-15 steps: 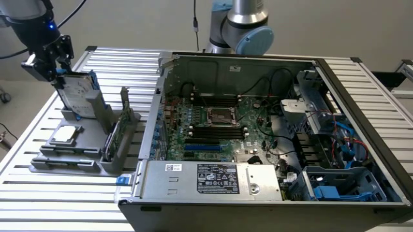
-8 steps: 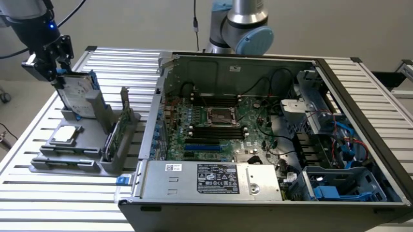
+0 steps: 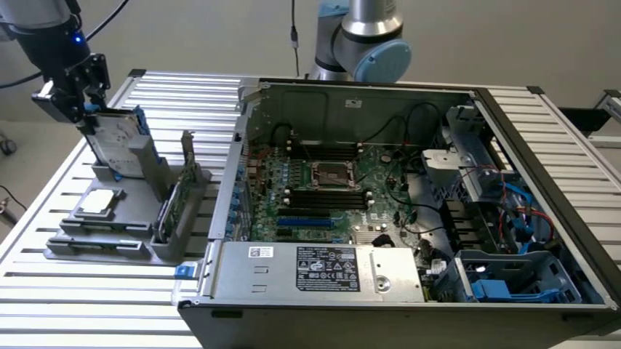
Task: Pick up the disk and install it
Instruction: 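Pick up the disk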
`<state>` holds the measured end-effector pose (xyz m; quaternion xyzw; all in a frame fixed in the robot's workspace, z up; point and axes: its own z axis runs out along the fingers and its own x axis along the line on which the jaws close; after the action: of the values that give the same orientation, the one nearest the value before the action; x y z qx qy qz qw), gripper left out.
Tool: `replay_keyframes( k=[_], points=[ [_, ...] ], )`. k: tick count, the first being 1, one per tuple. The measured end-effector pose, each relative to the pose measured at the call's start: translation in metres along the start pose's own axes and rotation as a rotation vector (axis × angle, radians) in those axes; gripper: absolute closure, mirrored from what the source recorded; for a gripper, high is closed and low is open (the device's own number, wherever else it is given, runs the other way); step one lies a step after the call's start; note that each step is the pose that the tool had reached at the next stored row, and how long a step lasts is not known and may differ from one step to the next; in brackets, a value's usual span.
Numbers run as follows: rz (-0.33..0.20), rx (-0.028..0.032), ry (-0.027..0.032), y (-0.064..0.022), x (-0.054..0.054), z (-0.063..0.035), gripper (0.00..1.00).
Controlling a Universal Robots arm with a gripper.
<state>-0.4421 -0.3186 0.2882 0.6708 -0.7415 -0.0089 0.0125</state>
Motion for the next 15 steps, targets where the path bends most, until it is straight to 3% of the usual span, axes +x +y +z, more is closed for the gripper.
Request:
replay_keyframes(
  k=[4, 15],
  points=[
    [-0.007, 0.0007, 0.0072, 0.0001, -0.0005, -0.0001, 0.46],
    [-0.031, 0.0083, 0.0118, 0.0003, -0.0029, 0.0, 0.46]
  ],
)
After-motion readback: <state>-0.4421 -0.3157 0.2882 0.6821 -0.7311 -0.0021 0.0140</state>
